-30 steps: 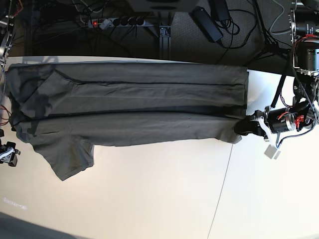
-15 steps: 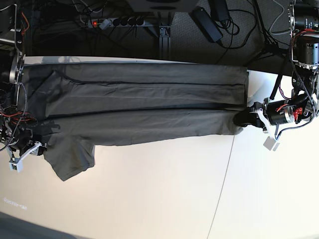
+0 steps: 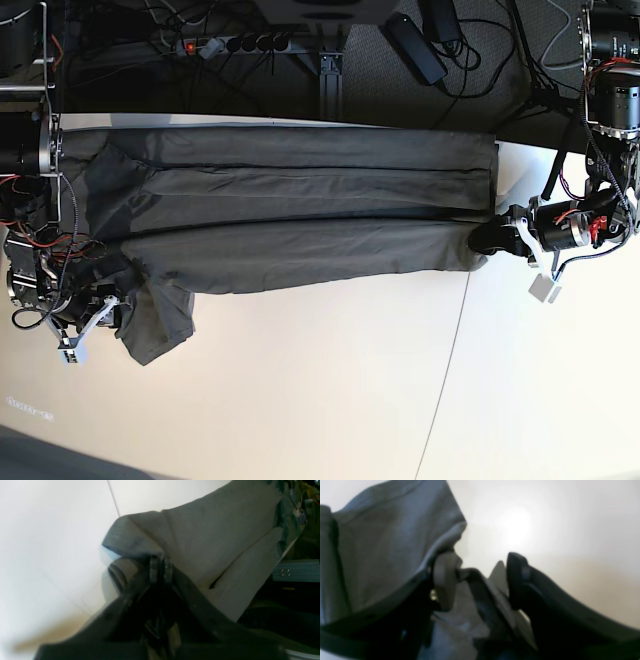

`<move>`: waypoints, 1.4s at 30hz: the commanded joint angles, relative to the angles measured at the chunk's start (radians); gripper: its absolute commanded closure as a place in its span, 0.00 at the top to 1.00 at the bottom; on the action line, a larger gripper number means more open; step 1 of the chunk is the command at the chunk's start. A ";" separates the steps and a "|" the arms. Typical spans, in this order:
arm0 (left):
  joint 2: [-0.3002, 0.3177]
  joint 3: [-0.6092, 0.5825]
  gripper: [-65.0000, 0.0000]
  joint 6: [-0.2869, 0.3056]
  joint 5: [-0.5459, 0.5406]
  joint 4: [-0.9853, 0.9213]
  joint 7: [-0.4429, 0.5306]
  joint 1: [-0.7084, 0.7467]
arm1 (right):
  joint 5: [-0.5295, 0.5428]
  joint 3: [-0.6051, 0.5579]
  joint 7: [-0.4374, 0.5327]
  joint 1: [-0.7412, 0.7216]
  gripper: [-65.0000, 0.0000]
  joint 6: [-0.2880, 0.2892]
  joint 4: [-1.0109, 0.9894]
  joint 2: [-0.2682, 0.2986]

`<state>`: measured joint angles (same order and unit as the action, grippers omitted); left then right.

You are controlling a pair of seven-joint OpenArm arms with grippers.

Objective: Fold the T-shirt properly

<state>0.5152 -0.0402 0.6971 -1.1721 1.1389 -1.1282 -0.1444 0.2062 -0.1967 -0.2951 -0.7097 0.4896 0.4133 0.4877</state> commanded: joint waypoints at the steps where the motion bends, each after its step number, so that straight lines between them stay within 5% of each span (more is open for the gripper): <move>1: 0.017 0.007 0.00 0.001 -0.021 0.014 0.018 -0.022 | -0.023 -0.019 -0.044 -0.010 0.49 0.075 0.002 0.004; 20: 0.017 0.007 0.00 0.001 -0.020 0.014 0.025 -0.024 | 0.190 -0.051 -0.113 -0.019 0.49 0.076 0.262 0.080; 42: 0.017 0.007 0.00 0.001 -0.022 0.014 0.025 -0.024 | 0.105 -0.051 -0.083 -0.024 0.49 0.092 0.047 0.024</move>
<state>0.5152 -0.0399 0.6971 -1.1728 1.1389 -1.1183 -0.1471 0.3271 -0.2485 -0.3614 -0.7124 0.4938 0.4576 0.5117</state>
